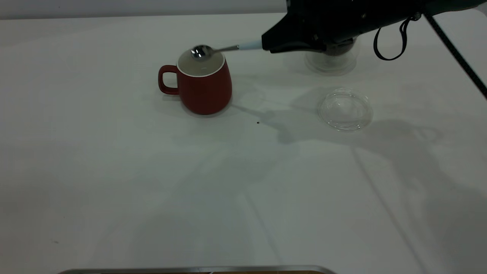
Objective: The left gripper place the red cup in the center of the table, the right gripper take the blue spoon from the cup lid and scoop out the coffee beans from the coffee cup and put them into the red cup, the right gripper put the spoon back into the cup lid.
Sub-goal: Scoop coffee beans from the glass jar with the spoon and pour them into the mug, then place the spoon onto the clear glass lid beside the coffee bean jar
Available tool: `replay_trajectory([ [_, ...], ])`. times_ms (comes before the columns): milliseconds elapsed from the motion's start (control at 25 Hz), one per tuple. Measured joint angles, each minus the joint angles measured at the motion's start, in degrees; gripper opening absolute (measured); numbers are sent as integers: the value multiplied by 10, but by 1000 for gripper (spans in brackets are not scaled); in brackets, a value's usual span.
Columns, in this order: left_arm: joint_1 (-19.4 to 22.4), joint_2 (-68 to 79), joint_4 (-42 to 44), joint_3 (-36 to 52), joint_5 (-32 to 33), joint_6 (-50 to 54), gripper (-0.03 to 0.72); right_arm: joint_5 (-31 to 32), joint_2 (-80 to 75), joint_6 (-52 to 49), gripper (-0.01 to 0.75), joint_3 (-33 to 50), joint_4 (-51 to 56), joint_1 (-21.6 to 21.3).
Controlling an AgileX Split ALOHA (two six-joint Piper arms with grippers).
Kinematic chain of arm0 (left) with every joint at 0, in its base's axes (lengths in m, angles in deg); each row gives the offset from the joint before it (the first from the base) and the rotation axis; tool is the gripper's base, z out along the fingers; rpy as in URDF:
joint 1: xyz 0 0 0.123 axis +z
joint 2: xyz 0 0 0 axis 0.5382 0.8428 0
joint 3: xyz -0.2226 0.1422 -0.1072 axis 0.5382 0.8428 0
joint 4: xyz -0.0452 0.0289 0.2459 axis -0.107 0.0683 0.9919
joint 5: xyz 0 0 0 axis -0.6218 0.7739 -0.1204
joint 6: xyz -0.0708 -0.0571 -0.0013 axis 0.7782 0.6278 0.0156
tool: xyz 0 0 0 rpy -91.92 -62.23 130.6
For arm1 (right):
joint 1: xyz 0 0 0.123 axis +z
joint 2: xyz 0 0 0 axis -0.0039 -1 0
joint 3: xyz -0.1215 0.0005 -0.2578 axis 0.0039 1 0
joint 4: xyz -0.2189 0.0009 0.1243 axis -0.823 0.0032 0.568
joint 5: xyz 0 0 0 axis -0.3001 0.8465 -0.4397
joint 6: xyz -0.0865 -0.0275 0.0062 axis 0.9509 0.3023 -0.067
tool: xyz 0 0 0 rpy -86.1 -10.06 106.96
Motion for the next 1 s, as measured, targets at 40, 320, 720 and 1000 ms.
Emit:
replay_trajectory([
  [40, 0, 0, 0, 0, 0, 0, 466, 14, 1, -14, 105, 0, -1, -6],
  [320, 0, 0, 0, 0, 0, -2, 466, 79, 23, -129, 105, 0, -52, -61],
  [720, 0, 0, 0, 0, 0, -2, 466, 81, 34, -260, 105, 0, -157, -154],
  [1000, 0, 0, 0, 0, 0, -2, 466, 83, 34, -329, 105, 0, -233, -211],
])
